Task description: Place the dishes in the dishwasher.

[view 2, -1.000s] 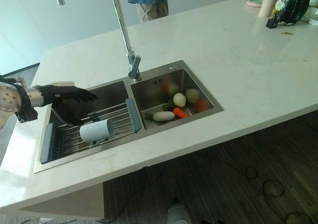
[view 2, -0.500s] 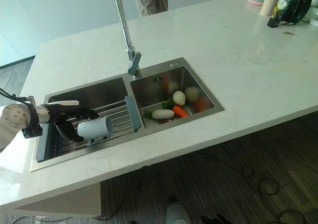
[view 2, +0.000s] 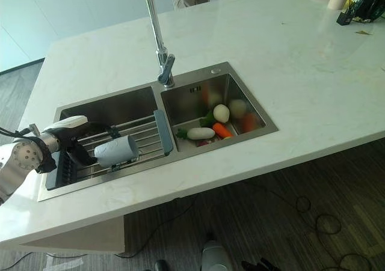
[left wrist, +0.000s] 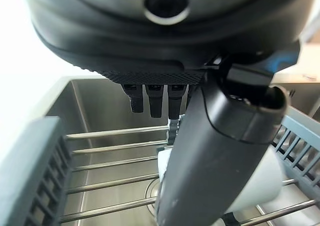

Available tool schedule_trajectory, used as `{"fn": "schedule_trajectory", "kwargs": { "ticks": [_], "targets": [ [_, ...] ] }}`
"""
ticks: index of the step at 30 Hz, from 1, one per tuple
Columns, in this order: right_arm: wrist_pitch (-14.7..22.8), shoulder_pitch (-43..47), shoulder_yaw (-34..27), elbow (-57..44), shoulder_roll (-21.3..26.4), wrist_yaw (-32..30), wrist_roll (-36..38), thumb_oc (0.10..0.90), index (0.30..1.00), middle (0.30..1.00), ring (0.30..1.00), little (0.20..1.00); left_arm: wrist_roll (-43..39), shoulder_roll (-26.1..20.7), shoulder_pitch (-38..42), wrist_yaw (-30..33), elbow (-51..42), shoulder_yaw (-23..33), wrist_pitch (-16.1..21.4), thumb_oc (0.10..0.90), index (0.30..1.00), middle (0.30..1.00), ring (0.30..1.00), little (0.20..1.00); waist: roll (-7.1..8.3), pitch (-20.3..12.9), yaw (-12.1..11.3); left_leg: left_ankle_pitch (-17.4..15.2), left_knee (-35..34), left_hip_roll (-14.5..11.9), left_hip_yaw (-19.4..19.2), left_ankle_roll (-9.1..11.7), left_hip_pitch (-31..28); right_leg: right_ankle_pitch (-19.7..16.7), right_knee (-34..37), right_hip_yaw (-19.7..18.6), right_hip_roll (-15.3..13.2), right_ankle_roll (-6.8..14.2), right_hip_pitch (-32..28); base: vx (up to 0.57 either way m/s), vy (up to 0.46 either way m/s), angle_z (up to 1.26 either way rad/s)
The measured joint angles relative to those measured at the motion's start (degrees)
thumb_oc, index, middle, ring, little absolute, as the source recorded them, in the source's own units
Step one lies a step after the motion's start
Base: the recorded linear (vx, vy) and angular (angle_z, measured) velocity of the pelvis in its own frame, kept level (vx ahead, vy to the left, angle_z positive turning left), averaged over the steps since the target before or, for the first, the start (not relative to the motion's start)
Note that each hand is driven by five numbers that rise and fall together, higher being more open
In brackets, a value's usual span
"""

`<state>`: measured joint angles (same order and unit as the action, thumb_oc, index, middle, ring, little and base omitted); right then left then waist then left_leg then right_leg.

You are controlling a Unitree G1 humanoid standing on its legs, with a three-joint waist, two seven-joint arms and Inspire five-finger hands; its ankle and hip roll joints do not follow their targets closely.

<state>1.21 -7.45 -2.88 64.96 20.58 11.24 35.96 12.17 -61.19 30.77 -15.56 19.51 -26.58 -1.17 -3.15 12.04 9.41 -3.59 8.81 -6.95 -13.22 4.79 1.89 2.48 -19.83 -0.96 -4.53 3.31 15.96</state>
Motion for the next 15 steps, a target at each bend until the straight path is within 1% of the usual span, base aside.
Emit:
{"fn": "schedule_trajectory", "kwargs": {
  "ticks": [4, 6, 8, 10, 15],
  "targets": [
    [0.1, 0.1, 0.0, 0.0, -0.1, -0.5, 0.0, 0.8, 0.9, 0.9, 0.9, 0.9, 0.0, 2.1, -0.5, 0.1, 0.2, 0.0, -0.1, 0.8, 0.9, 0.9, 0.9, 0.9, 0.65, 0.6, 0.1, 0.1, 0.0, 0.0, -0.5, 0.1, 0.2, 0.0, 0.0, -0.2, 0.1, 0.0, 0.5, 0.01, -0.016, -0.06],
    [0.2, 0.2, 0.0, 0.0, -0.1, -0.7, 0.0, 0.8, 0.9, 0.9, 0.9, 0.9, -0.1, 3.0, -0.5, 0.1, 0.2, 0.0, -0.6, 0.8, 0.9, 0.9, 0.9, 0.9, 0.68, 0.7, 0.3, 0.2, 0.0, -0.1, -0.5, 0.3, 0.2, 0.0, 0.2, -0.3, 0.2, 0.0, 0.5, 0.0, -0.004, -0.02],
    [0.2, 0.3, 0.0, 0.0, -0.1, -0.8, -0.1, 0.8, 0.9, 0.9, 0.9, 0.9, -0.6, 4.1, -0.4, 0.1, 0.2, 0.0, -1.5, 0.8, 0.9, 0.9, 0.9, 0.9, 0.53, 0.8, 0.5, 0.2, -0.1, 0.0, -0.6, 0.3, 0.2, -0.1, 0.4, -0.3, 0.2, 0.0, 0.5, 0.0, 0.0, 0.0],
    [0.2, 0.8, 0.0, 0.0, -0.1, -0.8, -0.6, 0.8, 0.9, 0.9, 0.9, 0.9, -1.2, 4.1, -0.3, 0.1, 0.1, 0.0, -1.7, 0.8, 0.9, 0.9, 0.9, 0.9, 0.4, 1.1, 0.8, 0.2, -0.2, -0.1, -0.7, 0.3, 0.2, -0.3, 0.7, -0.2, 0.2, -0.1, 0.4, 0.0, 0.0, 0.0],
    [0.3, 1.2, 0.0, -0.1, 0.0, -1.0, -0.6, 0.8, 0.9, 0.9, 0.9, 0.9, -5.2, 4.2, -0.3, -1.6, 0.1, 0.0, -4.0, 0.8, 0.9, 0.9, 0.9, 0.9, -0.25, 1.4, 1.4, 0.2, -0.3, -0.1, -0.7, 0.3, -0.1, -0.3, 1.1, -0.1, 0.3, -0.1, 0.0, 0.0, 0.0, 0.0]
  ]
}}
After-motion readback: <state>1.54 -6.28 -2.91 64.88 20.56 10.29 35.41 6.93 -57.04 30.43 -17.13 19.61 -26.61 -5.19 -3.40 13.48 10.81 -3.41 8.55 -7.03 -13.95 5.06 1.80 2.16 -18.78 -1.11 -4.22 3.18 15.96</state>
